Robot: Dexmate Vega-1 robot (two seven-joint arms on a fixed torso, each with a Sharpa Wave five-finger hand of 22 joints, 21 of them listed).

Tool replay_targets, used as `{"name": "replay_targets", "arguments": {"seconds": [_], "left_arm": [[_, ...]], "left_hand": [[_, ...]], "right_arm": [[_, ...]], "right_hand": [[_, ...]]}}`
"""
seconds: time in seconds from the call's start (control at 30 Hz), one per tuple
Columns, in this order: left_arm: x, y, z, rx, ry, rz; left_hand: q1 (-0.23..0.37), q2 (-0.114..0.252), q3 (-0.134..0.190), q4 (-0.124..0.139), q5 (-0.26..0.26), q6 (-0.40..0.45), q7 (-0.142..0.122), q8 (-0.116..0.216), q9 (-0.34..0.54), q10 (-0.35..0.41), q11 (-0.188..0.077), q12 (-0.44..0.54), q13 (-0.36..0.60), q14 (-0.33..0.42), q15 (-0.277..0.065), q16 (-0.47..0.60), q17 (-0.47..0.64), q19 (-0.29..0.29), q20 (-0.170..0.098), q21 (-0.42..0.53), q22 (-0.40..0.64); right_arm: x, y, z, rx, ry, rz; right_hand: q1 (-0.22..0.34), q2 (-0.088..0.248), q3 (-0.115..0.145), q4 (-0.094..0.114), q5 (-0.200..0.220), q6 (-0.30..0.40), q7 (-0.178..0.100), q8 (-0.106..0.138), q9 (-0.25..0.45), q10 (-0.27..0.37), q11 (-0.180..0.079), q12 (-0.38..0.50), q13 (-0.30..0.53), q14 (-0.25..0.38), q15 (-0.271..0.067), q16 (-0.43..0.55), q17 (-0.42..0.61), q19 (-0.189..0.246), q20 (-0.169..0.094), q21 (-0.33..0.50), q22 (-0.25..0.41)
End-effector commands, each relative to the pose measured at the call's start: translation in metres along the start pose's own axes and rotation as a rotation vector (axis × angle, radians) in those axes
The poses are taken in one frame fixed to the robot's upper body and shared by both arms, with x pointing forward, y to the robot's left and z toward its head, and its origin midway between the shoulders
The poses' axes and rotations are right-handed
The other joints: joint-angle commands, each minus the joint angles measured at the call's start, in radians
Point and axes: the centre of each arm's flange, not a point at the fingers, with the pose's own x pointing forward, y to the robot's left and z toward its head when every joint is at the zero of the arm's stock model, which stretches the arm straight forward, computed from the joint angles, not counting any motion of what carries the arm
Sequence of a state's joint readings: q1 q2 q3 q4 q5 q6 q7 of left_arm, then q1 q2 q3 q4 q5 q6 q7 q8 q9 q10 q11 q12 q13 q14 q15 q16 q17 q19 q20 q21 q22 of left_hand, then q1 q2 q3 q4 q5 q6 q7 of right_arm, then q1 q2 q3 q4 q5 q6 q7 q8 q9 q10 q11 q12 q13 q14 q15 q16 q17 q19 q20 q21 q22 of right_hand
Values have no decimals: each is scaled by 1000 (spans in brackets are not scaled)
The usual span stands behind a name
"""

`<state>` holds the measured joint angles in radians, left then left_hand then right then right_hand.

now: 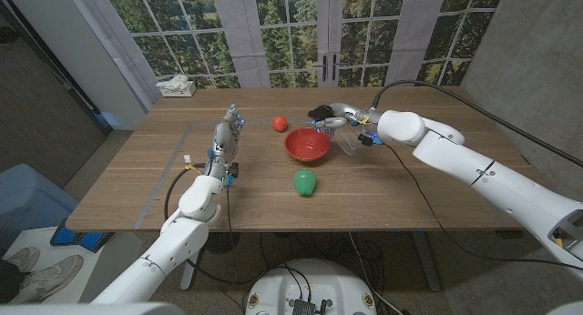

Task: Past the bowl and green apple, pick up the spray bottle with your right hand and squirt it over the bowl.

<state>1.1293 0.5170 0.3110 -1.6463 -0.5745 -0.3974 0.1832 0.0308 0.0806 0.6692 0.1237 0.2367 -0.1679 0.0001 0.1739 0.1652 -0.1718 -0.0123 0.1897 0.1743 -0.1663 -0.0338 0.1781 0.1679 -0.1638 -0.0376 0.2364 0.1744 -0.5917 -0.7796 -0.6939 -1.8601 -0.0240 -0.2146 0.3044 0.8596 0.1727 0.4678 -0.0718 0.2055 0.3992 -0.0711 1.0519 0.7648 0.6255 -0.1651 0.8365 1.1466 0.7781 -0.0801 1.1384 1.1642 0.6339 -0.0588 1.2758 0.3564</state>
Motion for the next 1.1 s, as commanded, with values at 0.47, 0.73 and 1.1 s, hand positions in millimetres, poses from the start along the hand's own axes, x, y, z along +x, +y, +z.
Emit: {"name": "replay_targets", "arguments": {"seconds": [0.47,0.73,1.1], "left_arm": [[1,6,-1,-5,-5,11],[0,7,-2,-4,-3,15],[2,8,-1,-3,-4,17]], "left_hand": [[6,88,-2,3,6,-21,-3,5,5,-88,3,4,3,-139,-24,-1,2,5,-73,-5,3],[7,89,-2,2,7,-22,-4,5,5,-89,2,4,3,-139,-23,-1,2,6,-72,-7,3],[7,90,-2,2,7,-23,-4,4,5,-89,1,4,3,-140,-23,-1,2,6,-72,-8,3]], "right_arm": [[16,-12,2,25,24,51],[20,-18,0,59,13,74],[21,-21,1,61,14,93]], "right_hand": [[120,-47,4,-95,-3,142,54,117,61,178,0,262,98,255,-132,444,88,242,-158,210,-22],[129,-57,127,-84,123,261,170,243,190,271,58,531,100,338,-128,455,92,364,-157,217,65],[38,-83,304,-51,402,377,251,417,409,343,74,745,98,430,-125,461,93,437,-143,200,139]]}}
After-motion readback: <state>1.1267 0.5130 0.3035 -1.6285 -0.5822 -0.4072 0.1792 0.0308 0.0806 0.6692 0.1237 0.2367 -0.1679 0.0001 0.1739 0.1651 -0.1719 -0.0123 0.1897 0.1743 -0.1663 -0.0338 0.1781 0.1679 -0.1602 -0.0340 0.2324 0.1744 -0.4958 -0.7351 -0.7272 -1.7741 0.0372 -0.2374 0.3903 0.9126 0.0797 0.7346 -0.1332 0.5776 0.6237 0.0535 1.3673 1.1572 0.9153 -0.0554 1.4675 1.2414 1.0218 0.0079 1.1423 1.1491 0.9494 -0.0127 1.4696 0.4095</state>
